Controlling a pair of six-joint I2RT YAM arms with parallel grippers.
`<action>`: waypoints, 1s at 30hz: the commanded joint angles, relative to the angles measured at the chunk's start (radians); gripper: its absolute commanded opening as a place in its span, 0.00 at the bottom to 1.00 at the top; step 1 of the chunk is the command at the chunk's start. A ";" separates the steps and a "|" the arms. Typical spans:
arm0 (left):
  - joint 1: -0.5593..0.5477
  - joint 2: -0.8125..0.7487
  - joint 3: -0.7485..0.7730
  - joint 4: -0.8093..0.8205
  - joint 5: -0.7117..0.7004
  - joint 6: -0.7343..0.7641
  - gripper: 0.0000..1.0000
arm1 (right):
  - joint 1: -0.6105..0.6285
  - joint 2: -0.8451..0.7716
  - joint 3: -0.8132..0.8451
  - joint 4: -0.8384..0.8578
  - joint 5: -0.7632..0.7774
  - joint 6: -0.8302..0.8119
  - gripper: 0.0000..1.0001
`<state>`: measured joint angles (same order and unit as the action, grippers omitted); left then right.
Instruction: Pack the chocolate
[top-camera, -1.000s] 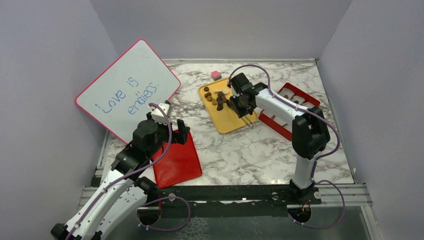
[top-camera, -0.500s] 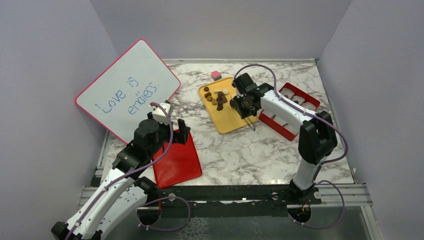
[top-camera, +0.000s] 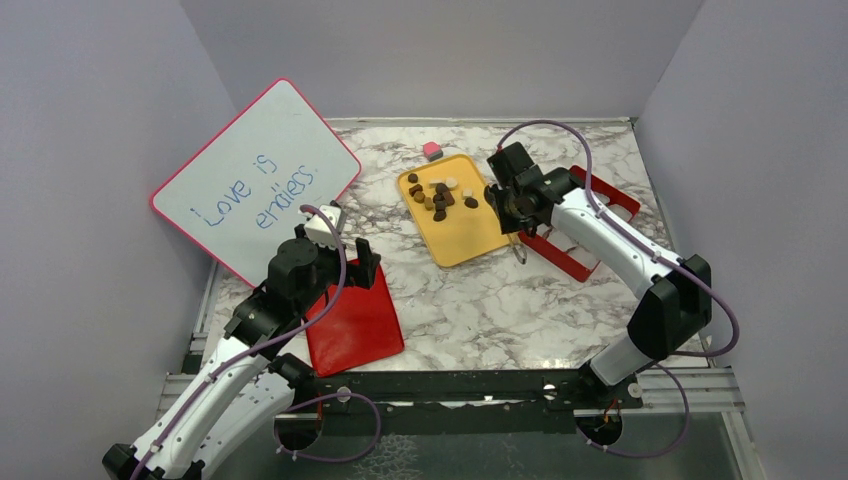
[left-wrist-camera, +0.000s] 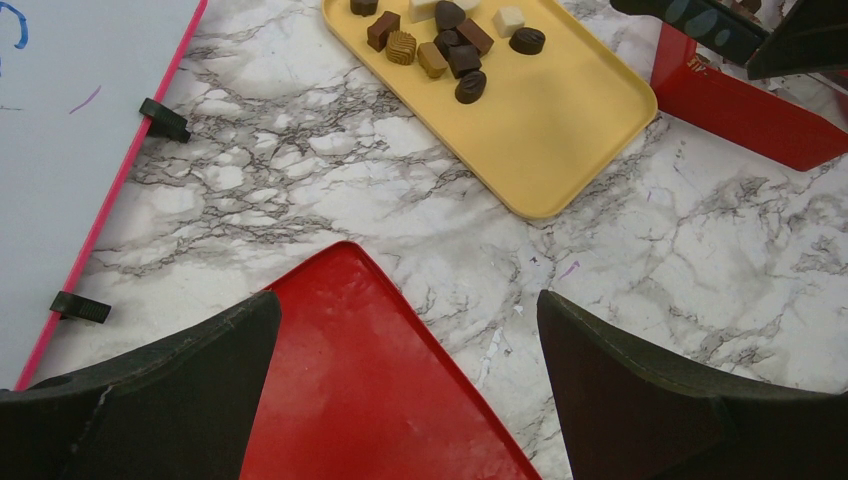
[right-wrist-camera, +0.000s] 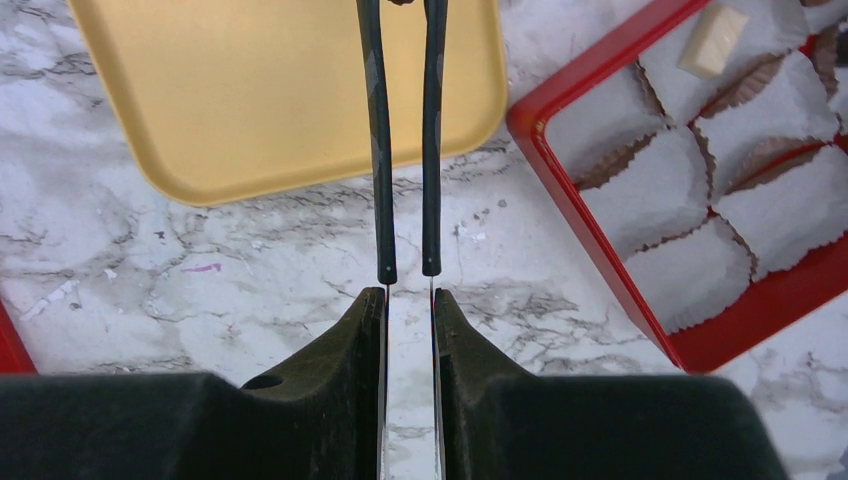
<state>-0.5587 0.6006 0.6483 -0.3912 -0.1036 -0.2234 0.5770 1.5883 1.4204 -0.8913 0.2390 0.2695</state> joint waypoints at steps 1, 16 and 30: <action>-0.002 -0.011 -0.006 0.015 0.004 0.005 0.99 | -0.010 -0.063 -0.008 -0.067 0.103 0.056 0.22; -0.001 -0.005 -0.008 0.020 0.028 0.002 0.99 | -0.230 -0.085 -0.056 -0.146 0.169 0.096 0.23; -0.003 0.016 -0.009 0.027 0.051 0.001 0.99 | -0.418 -0.079 -0.189 -0.031 0.095 0.067 0.24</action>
<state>-0.5587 0.6147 0.6479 -0.3908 -0.0746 -0.2237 0.1772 1.5124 1.2510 -0.9794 0.3603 0.3466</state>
